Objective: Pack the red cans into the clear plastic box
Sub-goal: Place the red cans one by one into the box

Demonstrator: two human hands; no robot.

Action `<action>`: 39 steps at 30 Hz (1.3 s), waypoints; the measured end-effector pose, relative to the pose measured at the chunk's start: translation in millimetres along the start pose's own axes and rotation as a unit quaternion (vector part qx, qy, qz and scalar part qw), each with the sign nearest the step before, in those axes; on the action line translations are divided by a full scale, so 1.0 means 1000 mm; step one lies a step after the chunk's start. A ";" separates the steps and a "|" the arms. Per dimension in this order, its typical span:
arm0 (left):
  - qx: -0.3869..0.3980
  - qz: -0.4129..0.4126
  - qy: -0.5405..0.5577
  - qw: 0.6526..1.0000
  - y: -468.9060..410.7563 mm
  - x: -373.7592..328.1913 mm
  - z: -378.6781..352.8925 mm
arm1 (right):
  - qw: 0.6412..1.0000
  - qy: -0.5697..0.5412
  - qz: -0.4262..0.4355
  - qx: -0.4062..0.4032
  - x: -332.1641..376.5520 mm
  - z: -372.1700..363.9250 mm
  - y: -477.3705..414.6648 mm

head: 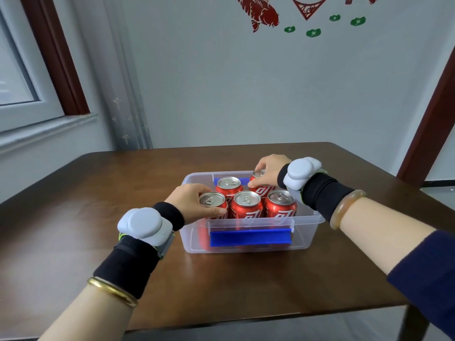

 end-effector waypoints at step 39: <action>-0.022 -0.074 -0.173 0.982 -0.016 -0.065 -0.014 | 0.991 -0.064 -0.014 0.117 -0.021 0.007 0.057</action>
Point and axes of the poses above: each hand's wrist, its own y-axis away from the middle knuckle, its own z-axis out of the back of the hand, x = y × z, the point moved 8 cm from there along -y, towards the middle knuckle, and after that the axes turned 3 degrees about x, right-handed, at the moved point
